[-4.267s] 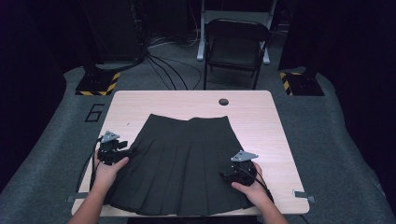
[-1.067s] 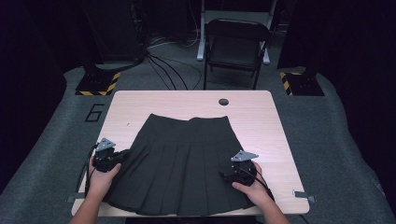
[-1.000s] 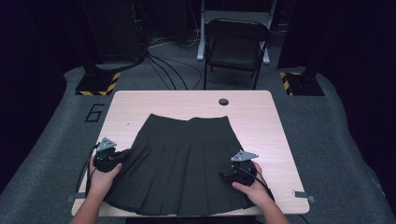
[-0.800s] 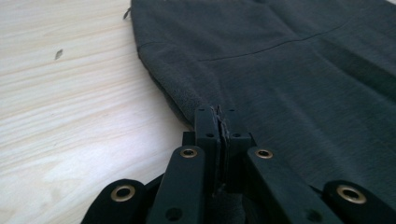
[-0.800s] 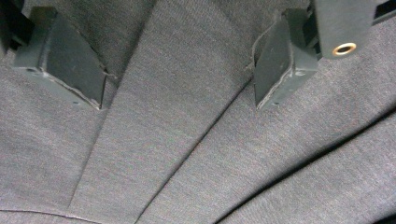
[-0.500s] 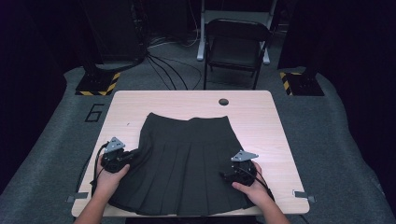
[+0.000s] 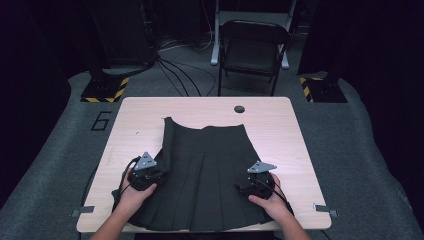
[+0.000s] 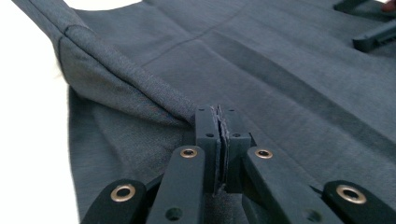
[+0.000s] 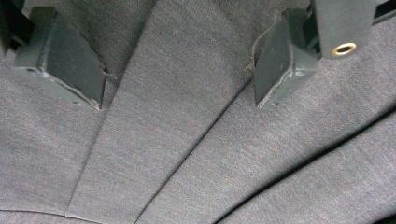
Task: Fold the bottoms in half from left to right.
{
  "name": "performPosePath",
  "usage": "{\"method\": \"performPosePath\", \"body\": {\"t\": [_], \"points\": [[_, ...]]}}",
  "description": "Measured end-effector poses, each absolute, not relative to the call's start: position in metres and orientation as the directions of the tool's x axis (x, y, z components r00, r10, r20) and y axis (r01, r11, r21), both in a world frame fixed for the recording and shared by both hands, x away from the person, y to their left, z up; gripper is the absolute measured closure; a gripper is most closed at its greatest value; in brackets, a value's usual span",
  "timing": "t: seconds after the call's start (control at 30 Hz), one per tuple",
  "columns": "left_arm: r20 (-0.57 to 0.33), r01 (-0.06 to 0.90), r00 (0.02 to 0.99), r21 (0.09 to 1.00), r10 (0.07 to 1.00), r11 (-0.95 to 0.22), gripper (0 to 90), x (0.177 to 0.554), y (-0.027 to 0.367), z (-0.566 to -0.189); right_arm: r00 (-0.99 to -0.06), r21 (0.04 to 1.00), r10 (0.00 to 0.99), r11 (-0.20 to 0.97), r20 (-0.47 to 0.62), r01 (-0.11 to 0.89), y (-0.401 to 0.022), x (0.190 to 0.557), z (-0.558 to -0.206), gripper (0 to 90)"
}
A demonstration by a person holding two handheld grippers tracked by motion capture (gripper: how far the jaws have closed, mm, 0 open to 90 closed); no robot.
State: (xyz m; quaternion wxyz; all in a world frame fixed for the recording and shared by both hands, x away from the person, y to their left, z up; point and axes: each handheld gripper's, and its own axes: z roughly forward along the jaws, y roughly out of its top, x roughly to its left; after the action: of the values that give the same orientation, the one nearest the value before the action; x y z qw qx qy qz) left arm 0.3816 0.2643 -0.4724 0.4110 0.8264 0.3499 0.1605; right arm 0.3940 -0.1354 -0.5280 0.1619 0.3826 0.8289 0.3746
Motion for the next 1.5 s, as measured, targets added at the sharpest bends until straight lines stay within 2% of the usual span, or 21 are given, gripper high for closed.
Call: {"method": "performPosePath", "body": {"t": [0.57,0.73,0.83,1.0,1.23,1.5], "points": [[0.013,0.422,0.801,0.697,0.598,-0.58,87.6,0.371,0.218,-0.492,-0.655,0.745,0.755,0.427,0.018,0.513,-0.135,0.394,-0.528,16.8],[0.005,0.428,0.802,0.692,0.597,-0.581,87.6,0.37,0.214,-0.495,-0.655,0.745,0.755,0.427,0.018,0.512,-0.135,0.394,-0.528,16.8],[-0.018,0.435,0.796,0.712,0.605,-0.551,81.1,0.37,0.214,-0.491,-0.655,0.745,0.755,0.427,0.019,0.513,-0.135,0.394,-0.528,16.8],[0.003,0.399,0.803,0.739,0.596,-0.543,75.4,0.364,0.212,-0.48,-0.656,0.745,0.755,0.427,0.019,0.513,-0.135,0.394,-0.528,16.8],[-0.01,0.371,0.804,0.789,0.595,-0.489,66.3,0.35,0.212,-0.458,-0.656,0.745,0.755,0.427,0.019,0.513,-0.136,0.394,-0.528,16.8],[-0.018,0.377,0.746,0.835,0.665,-0.401,54.0,0.337,0.237,-0.432,-0.658,0.742,0.753,0.429,0.02,0.515,-0.136,0.394,-0.528,17.0]]}}
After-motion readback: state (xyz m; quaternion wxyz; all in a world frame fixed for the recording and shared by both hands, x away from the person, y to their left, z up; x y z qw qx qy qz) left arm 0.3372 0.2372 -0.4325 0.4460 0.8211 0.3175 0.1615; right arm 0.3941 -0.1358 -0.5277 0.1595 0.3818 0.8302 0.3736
